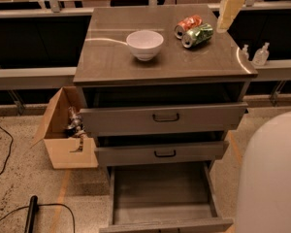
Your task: Place coke can into bottom drawer
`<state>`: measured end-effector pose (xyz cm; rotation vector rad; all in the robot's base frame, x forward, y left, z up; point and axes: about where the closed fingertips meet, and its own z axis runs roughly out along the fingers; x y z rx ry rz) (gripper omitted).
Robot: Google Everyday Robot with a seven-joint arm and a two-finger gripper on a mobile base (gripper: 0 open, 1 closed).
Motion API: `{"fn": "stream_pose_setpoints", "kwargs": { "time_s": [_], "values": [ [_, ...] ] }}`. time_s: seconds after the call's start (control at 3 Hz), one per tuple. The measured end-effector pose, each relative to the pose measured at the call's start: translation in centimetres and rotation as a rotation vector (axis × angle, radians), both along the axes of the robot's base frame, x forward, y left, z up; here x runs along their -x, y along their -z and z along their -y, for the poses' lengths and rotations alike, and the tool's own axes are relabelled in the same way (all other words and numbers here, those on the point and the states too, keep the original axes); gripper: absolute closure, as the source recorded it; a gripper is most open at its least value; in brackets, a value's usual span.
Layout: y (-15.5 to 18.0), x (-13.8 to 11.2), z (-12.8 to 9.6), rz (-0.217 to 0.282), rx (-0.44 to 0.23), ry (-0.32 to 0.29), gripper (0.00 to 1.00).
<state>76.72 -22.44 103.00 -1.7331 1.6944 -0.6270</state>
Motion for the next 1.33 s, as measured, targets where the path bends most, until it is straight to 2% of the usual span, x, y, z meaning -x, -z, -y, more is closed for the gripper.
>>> {"fn": "stream_pose_setpoints", "kwargs": {
  "time_s": [0.33,0.67,1.0,1.33],
  "values": [
    [2.1,-2.6,0.5,0.004,-0.082,0.071,0.00],
    [4.8,-6.1,0.4,0.004,-0.199,0.151,0.00],
    [5.7,-9.1,0.5,0.054,-0.231,0.181,0.00],
    [5.7,-12.1,0.9,0.146,-0.195,0.178,0.00]
  ]
}}
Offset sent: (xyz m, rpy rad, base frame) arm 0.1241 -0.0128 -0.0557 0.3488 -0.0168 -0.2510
